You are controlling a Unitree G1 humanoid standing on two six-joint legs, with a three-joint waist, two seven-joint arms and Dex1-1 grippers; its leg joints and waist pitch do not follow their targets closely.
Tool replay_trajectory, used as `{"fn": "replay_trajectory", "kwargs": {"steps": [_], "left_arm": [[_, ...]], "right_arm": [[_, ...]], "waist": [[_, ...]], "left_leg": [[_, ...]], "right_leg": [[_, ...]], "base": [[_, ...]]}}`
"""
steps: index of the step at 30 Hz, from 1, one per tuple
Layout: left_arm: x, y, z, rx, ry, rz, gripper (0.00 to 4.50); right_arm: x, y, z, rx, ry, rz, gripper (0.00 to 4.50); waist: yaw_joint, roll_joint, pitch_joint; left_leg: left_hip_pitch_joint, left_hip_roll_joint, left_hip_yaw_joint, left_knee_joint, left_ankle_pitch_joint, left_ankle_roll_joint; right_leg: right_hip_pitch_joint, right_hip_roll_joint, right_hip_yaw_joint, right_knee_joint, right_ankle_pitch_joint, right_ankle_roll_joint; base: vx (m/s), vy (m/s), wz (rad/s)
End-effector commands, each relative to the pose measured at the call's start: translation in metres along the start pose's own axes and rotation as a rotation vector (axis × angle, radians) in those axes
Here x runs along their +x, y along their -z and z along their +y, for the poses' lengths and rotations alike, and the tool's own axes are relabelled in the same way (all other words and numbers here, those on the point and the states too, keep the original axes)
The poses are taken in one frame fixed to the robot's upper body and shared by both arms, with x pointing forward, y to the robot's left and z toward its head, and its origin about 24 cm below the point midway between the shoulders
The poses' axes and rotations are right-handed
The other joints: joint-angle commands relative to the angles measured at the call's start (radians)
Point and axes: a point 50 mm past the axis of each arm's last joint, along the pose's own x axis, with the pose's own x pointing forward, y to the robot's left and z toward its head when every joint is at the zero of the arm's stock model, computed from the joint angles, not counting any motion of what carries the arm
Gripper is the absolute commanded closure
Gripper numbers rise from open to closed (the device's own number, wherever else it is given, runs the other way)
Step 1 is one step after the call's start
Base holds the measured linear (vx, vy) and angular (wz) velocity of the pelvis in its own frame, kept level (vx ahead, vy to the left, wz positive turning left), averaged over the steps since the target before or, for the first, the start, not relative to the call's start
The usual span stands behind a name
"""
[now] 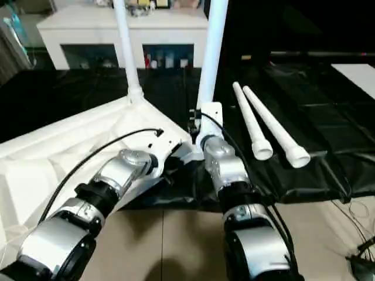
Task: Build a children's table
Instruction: Rotate leg to tighten
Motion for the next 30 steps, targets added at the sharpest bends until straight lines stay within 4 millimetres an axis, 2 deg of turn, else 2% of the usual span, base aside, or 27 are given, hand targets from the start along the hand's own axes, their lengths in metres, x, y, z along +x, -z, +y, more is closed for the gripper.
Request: {"fn": "replay_trajectory", "kwargs": {"steps": [1,3,4,9,11,12,17,18,20,21,24,25,26,27,28,30], "left_arm": [[0.0,-0.005,0.003,0.011,-0.032,-0.002,4.5],[-0.002,-0.004,0.006,0.014,-0.035,0.001,4.5],[-0.002,-0.004,0.006,0.014,-0.035,0.001,4.5],[-0.004,-0.002,0.008,0.021,-0.03,-0.004,4.5],[-0.004,-0.001,0.008,0.025,-0.025,-0.009,4.5],[-0.004,-0.001,0.009,0.025,-0.024,-0.01,4.5],[-0.007,-0.001,0.01,0.031,-0.016,-0.018,4.5],[-0.007,-0.001,0.01,0.031,-0.016,-0.018,4.5],[-0.007,-0.001,0.01,0.032,-0.014,-0.02,4.5],[-0.007,-0.001,0.01,0.033,-0.013,-0.021,4.5],[-0.007,-0.001,0.011,0.037,-0.011,-0.024,4.5],[-0.007,-0.001,0.011,0.037,-0.011,-0.024,4.5],[-0.007,-0.001,0.011,0.038,-0.012,-0.024,4.5],[-0.007,-0.001,0.012,0.039,-0.012,-0.024,4.5],[-0.008,-0.001,0.012,0.04,-0.012,-0.023,4.5],[-0.008,0.0,0.013,0.042,-0.012,-0.023,4.5]], "right_arm": [[-0.004,0.058,0.013,0.07,-0.039,0.236,2.65],[-0.003,0.058,0.013,0.062,-0.041,0.233,2.65],[-0.003,0.058,0.013,0.062,-0.041,0.233,2.65],[-0.002,0.057,0.012,0.05,-0.06,0.21,2.65],[-0.002,0.055,0.014,0.035,-0.088,0.19,2.65],[-0.002,0.055,0.014,0.032,-0.091,0.192,2.65],[-0.001,0.048,0.016,0.036,-0.125,0.15,2.65],[-0.001,0.048,0.016,0.036,-0.126,0.149,2.3],[0.0,0.047,0.015,0.031,-0.133,0.139,2.3],[0.0,0.046,0.015,0.027,-0.139,0.132,2.06],[0.0,0.043,0.016,0.016,-0.154,0.119,1.84],[0.0,0.043,0.016,0.015,-0.155,0.118,1.73],[0.0,0.043,0.016,0.013,-0.159,0.114,1.73],[0.0,0.042,0.016,0.01,-0.162,0.109,1.58],[0.0,0.041,0.016,0.009,-0.164,0.104,1.47],[0.001,0.039,0.016,0.011,-0.166,0.095,1.32]], "waist": [[-0.001,0.002,-0.027],[0.001,-0.001,-0.028],[0.0,0.0,-0.028],[0.001,-0.004,-0.024],[0.003,-0.004,-0.025],[0.002,-0.003,-0.025],[0.002,-0.006,-0.023],[0.003,-0.006,-0.024],[0.003,-0.007,-0.022],[0.003,-0.006,-0.022],[0.004,-0.007,-0.024],[0.005,-0.007,-0.025],[0.006,-0.009,-0.032],[0.006,-0.008,-0.034],[0.006,-0.006,-0.031],[0.007,-0.005,-0.029]], "left_leg": [[0.003,0.028,-0.002,-0.089,-0.383,-0.009],[0.003,0.031,0.003,-0.093,-0.339,0.002],[0.003,0.031,0.004,-0.093,-0.338,0.003],[0.006,0.034,0.009,-0.096,-0.372,-0.003],[0.008,0.035,0.011,-0.095,-0.369,-0.004],[0.004,0.037,0.012,-0.097,-0.354,-0.005],[0.006,0.038,0.014,-0.098,-0.357,-0.001],[0.005,0.038,0.015,-0.099,-0.351,0.0],[0.002,0.037,0.015,-0.1,-0.342,0.003],[0.003,0.037,0.015,-0.1,-0.344,0.003],[0.004,0.039,0.016,-0.099,-0.336,0.007],[0.002,0.04,0.017,-0.099,-0.32,0.007],[-0.002,0.039,0.018,-0.095,-0.266,0.015],[-0.007,0.038,0.019,-0.092,-0.209,0.026],[-0.005,0.037,0.023,-0.09,-0.201,0.037],[-0.003,0.037,0.025,-0.091,-0.221,0.04]], "right_leg": [[0.011,-0.054,0.039,-0.108,-0.307,-0.172],[0.012,-0.052,0.037,-0.109,-0.262,-0.177],[0.011,-0.052,0.037,-0.109,-0.263,-0.179],[0.003,-0.055,0.039,-0.118,-0.342,-0.159],[0.0,-0.056,0.04,-0.119,-0.337,-0.16],[0.002,-0.053,0.04,-0.115,-0.302,-0.163],[0.0,-0.056,0.042,-0.119,-0.322,-0.162],[0.0,-0.056,0.042,-0.118,-0.316,-0.164],[0.002,-0.054,0.041,-0.118,-0.308,-0.164],[0.001,-0.055,0.041,-0.118,-0.311,-0.163],[0.001,-0.056,0.042,-0.118,-0.3,-0.17],[0.003,-0.057,0.043,-0.117,-0.284,-0.173],[0.01,-0.057,0.043,-0.109,-0.207,-0.184],[0.014,-0.053,0.04,-0.101,-0.126,-0.194],[0.01,-0.051,0.039,-0.1,-0.095,-0.206],[0.009,-0.052,0.038,-0.102,-0.112,-0.215]], "base": [[0.0,0.0,0.0],[0.0,0.0,0.0],[0.0,0.0,0.0],[0.0,0.0,0.0],[0.0,0.0,0.0],[0.0,0.0,0.0],[0.0,0.0,0.0],[0.0,0.0,0.0],[0.0,0.0,0.0],[0.0,0.0,0.0],[0.0,0.0,0.0],[0.0,0.0,0.0],[0.0,0.0,0.0],[0.0,0.0,0.0],[0.0,0.0,0.0],[0.0,0.0,0.0]]}}
